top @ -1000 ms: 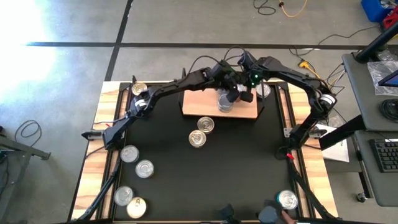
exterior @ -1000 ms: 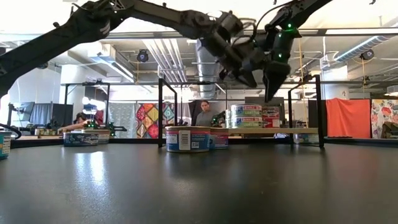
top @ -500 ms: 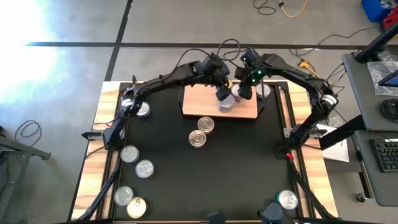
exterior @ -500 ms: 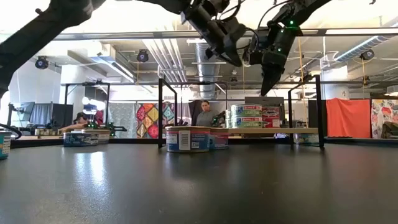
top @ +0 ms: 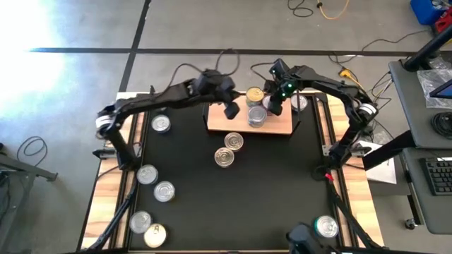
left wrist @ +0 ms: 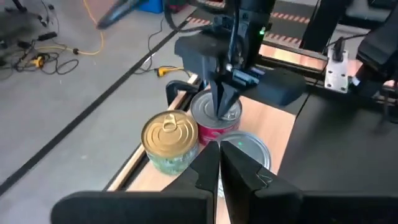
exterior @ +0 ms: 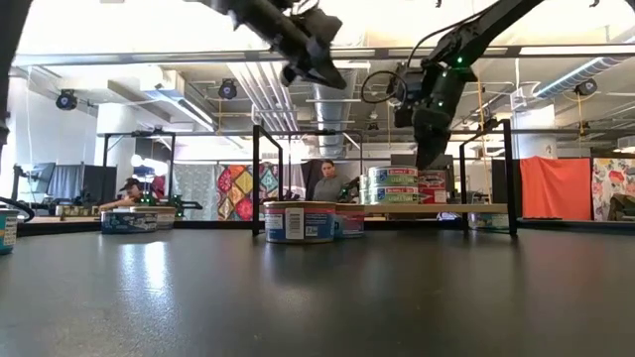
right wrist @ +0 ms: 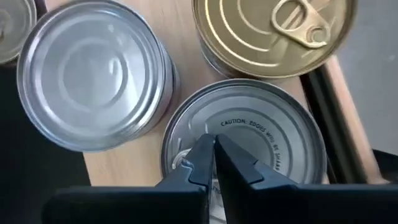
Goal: Stack canned seafood by type on shelf
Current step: Adjust the tuna cans on the shelf
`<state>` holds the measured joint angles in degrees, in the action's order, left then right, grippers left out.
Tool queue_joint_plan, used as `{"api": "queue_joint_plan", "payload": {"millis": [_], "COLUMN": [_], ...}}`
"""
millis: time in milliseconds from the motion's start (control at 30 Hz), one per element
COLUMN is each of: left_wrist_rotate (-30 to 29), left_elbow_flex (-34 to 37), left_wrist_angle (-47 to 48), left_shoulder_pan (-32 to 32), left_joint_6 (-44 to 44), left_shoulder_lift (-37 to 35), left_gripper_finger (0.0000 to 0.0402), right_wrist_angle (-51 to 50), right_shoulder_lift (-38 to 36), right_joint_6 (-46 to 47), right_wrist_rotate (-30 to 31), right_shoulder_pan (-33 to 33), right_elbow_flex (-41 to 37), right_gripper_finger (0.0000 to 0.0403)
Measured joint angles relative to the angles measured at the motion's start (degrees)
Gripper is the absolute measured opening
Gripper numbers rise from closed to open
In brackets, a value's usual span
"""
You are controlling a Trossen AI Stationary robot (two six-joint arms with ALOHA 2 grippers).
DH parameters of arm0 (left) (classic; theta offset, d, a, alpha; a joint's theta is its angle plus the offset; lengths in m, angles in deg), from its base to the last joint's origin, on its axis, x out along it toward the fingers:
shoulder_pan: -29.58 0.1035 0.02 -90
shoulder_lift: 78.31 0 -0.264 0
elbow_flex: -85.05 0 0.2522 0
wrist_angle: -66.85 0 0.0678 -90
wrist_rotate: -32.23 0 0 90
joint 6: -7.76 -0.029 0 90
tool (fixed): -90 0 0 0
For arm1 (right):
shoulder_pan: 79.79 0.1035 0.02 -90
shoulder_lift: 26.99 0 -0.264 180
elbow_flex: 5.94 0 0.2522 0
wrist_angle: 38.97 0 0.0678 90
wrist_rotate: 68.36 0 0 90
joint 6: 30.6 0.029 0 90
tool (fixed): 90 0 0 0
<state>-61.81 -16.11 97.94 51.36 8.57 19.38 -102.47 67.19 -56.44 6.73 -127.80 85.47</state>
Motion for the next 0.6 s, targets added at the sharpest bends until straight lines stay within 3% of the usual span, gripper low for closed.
{"api": "queue_joint_plan", "payload": {"millis": [300, 600], "left_wrist_rotate": [0.1, 0.1], "left_elbow_flex": [11.9, 15.2], "left_wrist_angle": [-1.1, -1.3], "left_shoulder_pan": [-0.1, -0.2], "left_joint_6": [5.3, 6.1], "left_shoulder_lift": [-11.3, -19.6], "left_gripper_finger": [0.0, 0.0], "right_wrist_angle": [-0.6, -0.6], "right_shoulder_lift": [0.4, 0.4], "right_joint_6": [0.4, -1.3], "right_wrist_rotate": [4.9, 10.8], "right_shoulder_pan": [-2.4, -3.0], "right_elbow_flex": [0.1, 0.1], "right_gripper_finger": [0.0012, 0.0012]}}
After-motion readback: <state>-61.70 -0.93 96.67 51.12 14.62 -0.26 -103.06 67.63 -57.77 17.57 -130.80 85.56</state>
